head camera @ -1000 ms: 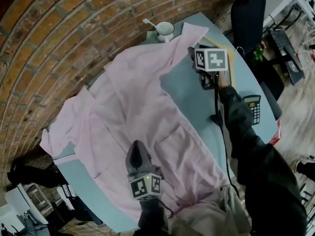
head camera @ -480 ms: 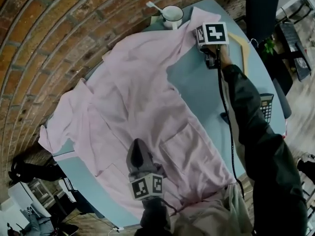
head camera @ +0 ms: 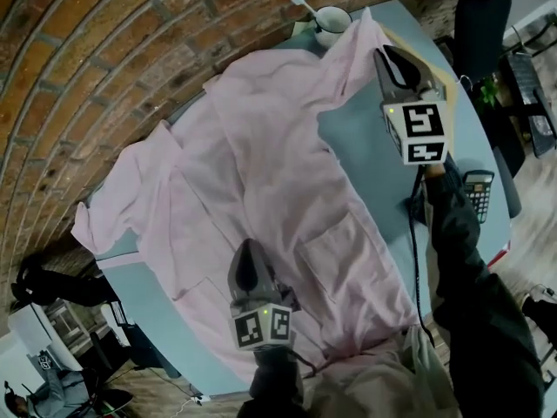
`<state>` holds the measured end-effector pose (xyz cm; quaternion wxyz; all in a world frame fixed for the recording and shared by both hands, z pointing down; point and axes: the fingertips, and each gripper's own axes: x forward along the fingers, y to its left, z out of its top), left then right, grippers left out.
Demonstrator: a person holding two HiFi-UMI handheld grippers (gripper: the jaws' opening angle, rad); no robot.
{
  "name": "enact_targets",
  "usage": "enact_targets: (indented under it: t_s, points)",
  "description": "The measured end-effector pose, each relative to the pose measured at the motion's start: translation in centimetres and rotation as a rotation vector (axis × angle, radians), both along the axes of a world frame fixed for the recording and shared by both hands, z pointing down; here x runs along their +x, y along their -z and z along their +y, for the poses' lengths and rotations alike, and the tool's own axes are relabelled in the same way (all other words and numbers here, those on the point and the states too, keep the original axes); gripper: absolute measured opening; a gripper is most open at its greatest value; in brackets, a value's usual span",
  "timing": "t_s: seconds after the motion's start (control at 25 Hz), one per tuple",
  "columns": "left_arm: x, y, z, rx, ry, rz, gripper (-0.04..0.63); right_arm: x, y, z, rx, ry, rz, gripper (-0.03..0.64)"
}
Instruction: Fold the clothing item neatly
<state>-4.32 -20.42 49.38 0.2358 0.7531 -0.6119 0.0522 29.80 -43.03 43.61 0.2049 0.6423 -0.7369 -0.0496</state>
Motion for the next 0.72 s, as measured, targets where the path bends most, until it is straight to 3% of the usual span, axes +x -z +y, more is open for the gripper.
enact_targets:
  t_s: [0.12,0.28,0.4,0.48,0.52,0.64,0.72]
  points:
    - [-0.7,0.8,0.2,0.019,-0.004,0.011,0.008,-7.3,4.8,5.2,0.209,0.245,0.336,0.046]
    - [-2.6,2.4,1.1,0.039,0.041,0.024,0.008,-20.0,5.2,13.2,0.469,0.663,0.757,0.048]
    - [-4.4,3.9,2.2,0.051,0.083,0.029,0.008,-26.5,0.0,20.2,0.498,1.011,0.968,0.067]
    - [-5.5,4.9,3.0,0.061,0.108,0.028,0.008,-27.5,-4.1,23.9,0.394,1.188,1.005,0.168]
    - [-5.9,5.4,3.5,0.068,0.116,0.019,0.008,-27.1,-5.6,25.0,0.327,1.236,0.999,0.187]
    - [-7.0,6.3,5.4,0.081,0.128,-0.026,0.008,-25.4,-6.2,25.9,0.223,1.235,0.921,0.222]
    - [-7.8,6.7,7.1,0.08,0.148,-0.038,0.008,-24.9,-4.1,26.3,0.218,1.191,0.775,0.222]
